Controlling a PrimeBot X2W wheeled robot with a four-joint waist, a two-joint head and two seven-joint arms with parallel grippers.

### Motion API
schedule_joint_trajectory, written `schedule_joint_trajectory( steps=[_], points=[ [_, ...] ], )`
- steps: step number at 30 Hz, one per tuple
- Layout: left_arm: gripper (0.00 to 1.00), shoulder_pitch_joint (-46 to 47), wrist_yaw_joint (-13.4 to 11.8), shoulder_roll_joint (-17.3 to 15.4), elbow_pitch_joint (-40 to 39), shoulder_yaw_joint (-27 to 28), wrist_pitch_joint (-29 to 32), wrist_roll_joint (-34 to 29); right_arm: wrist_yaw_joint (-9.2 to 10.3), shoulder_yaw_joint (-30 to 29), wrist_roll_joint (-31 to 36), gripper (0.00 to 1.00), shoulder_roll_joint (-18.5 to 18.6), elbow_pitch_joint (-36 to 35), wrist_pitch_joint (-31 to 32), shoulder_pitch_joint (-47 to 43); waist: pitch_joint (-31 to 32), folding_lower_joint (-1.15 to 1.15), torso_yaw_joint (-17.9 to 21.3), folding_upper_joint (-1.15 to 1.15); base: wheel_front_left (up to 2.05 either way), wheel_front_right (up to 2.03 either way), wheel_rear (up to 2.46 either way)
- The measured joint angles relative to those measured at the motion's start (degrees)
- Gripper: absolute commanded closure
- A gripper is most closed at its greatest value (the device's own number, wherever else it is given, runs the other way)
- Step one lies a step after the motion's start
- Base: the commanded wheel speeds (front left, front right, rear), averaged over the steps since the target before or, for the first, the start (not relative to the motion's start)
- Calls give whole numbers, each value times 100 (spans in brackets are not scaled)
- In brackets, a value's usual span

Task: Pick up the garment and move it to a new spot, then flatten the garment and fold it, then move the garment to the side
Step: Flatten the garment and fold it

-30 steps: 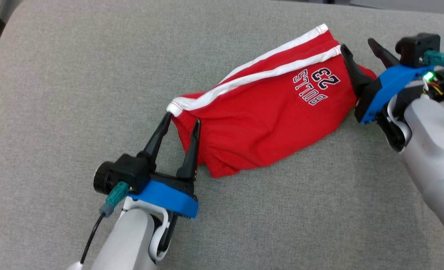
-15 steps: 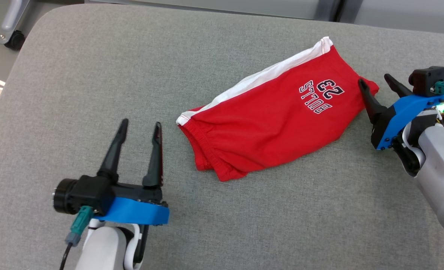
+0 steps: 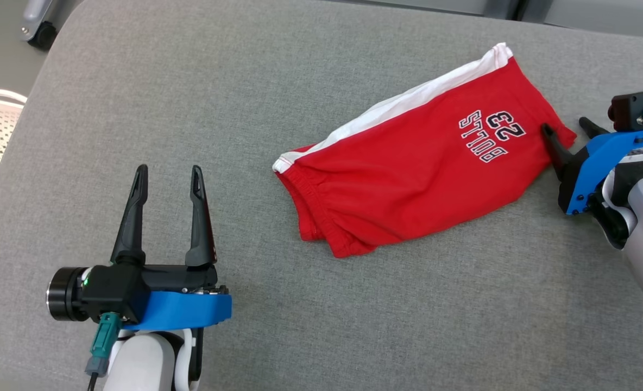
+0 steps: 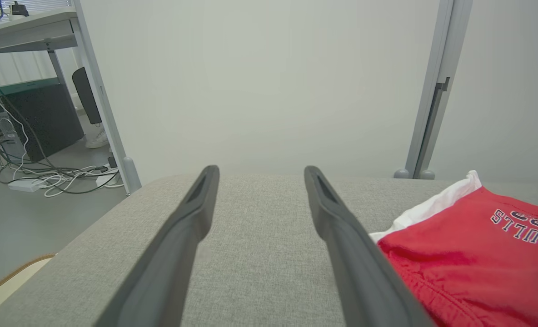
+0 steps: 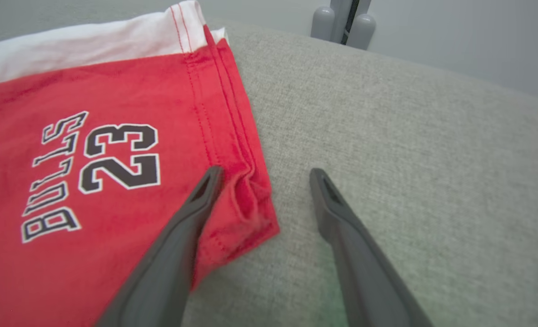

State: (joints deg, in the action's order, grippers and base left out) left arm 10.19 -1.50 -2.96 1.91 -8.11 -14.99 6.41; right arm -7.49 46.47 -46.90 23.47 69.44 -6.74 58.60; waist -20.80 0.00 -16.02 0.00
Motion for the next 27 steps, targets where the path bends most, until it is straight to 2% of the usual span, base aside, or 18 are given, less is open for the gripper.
schedule_joint_trajectory(
  steps=[6, 7, 8, 9, 14, 27],
  points=[
    [0, -9, -104, 2, -23, -24, 0, 57, 1, 138, -124, 0, 12, -25, 358, 41, -60, 0, -63, -1, 0, 0, 0],
    [0, -12, -122, 2, -23, -32, 0, 62, 1, 159, -157, 48, 19, -49, 397, 41, -60, 0, -62, -1, 0, 0, 0],
    [0, -15, -144, 3, -23, -37, 0, 66, 3, 185, -177, 66, 25, -91, 432, 41, -59, 0, -55, -1, 0, 0, 0],
    [0, -20, -152, 3, -22, -40, 0, 67, 4, 208, -208, 100, 25, -137, 450, 36, -57, 0, -41, -1, 0, 0, 0],
    [0, -64, -152, 2, 21, -37, 0, 31, 0, 311, -360, 100, -24, -326, 457, -77, 29, 0, 72, 0, 0, 0, 0],
    [0, -269, -65, 5, 121, 135, 0, -148, 0, 432, -907, 100, 27, -988, -509, -835, 458, 0, 737, 0, 0, 0, 0]
  ],
)
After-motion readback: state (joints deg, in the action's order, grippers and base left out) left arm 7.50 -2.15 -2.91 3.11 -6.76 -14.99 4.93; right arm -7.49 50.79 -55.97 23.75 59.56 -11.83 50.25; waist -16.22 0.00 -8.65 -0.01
